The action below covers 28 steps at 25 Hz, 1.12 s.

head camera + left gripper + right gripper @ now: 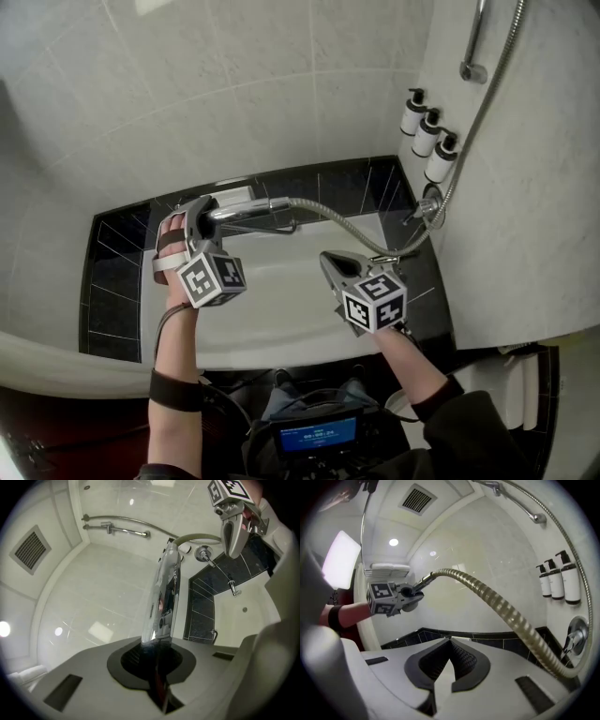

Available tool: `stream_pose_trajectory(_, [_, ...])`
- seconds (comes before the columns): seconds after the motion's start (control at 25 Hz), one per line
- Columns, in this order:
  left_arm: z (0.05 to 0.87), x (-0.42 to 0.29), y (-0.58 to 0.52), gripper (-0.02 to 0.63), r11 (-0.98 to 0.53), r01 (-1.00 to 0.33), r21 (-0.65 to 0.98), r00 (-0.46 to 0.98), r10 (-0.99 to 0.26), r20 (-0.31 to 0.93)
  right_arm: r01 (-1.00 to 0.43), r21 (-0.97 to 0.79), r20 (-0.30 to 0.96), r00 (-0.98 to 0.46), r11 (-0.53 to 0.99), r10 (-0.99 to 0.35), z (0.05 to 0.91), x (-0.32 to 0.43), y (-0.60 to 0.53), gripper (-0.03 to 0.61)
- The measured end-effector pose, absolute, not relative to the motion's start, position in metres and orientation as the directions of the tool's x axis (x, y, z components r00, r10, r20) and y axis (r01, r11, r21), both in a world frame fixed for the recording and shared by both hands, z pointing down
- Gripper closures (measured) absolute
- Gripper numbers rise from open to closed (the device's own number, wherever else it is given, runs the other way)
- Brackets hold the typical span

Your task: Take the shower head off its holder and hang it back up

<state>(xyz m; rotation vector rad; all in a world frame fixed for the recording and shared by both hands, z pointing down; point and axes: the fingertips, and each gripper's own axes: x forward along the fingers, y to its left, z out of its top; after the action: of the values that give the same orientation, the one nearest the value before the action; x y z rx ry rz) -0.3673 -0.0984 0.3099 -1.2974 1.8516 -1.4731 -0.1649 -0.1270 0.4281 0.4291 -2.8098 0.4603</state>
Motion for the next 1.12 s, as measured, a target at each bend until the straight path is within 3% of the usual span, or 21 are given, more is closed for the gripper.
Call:
stream_pose_trajectory(0.52, [0.185, -0.373, -0.192, 0.578, -0.07, -0.256, -0.964, -0.423, -0.889, 0.177, -0.45, 0.011, 0.34, -0.838, 0.893, -0.426, 0.412, -0.119, -0.191, 0.561])
stream_pose_trajectory(0.84, [0.096, -0.355, -0.245, 0.578, -0.094, -0.169, -0.981, -0.384, -0.911, 0.154, -0.485, 0.034, 0.329, -0.82, 0.874, -0.468, 0.396, -0.094, -0.213, 0.561])
stream_pose_trajectory(1.12, [0.019, -0.342, -0.288, 0.578, -0.131, -0.087, -0.988, -0.394, -0.906, 0.155, -0.486, 0.111, 0.212, -0.84, 0.867, -0.499, 0.292, -0.088, -0.242, 0.561])
